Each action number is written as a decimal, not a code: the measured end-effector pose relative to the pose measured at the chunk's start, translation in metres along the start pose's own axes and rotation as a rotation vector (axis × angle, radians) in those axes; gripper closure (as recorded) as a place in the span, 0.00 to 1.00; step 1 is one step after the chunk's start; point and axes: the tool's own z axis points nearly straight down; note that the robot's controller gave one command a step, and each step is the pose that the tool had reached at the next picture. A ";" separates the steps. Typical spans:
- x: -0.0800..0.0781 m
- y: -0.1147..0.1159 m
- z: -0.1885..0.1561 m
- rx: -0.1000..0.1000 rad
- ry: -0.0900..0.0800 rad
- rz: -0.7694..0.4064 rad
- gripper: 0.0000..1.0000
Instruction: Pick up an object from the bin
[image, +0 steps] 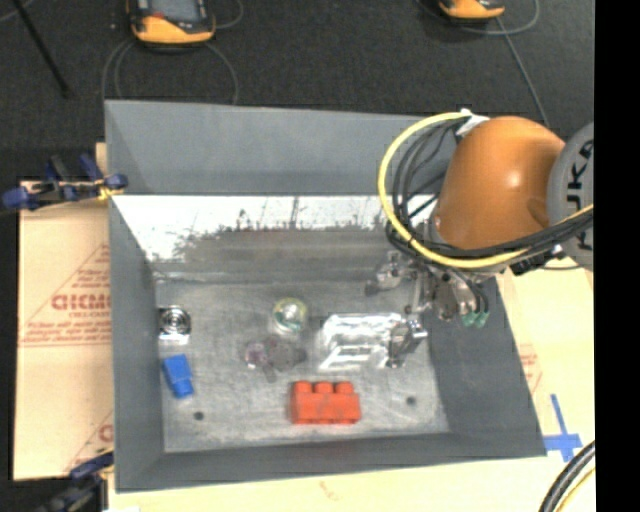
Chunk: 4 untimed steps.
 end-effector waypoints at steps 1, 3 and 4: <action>-0.008 -0.008 0.107 0.002 -0.023 -0.173 0.00; -0.012 0.001 0.105 0.003 -0.007 -0.125 1.00; -0.009 0.003 0.107 -0.003 0.007 -0.126 0.00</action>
Offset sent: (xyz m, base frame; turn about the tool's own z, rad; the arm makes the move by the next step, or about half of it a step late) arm 0.0021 -0.0094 -0.1534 -0.2082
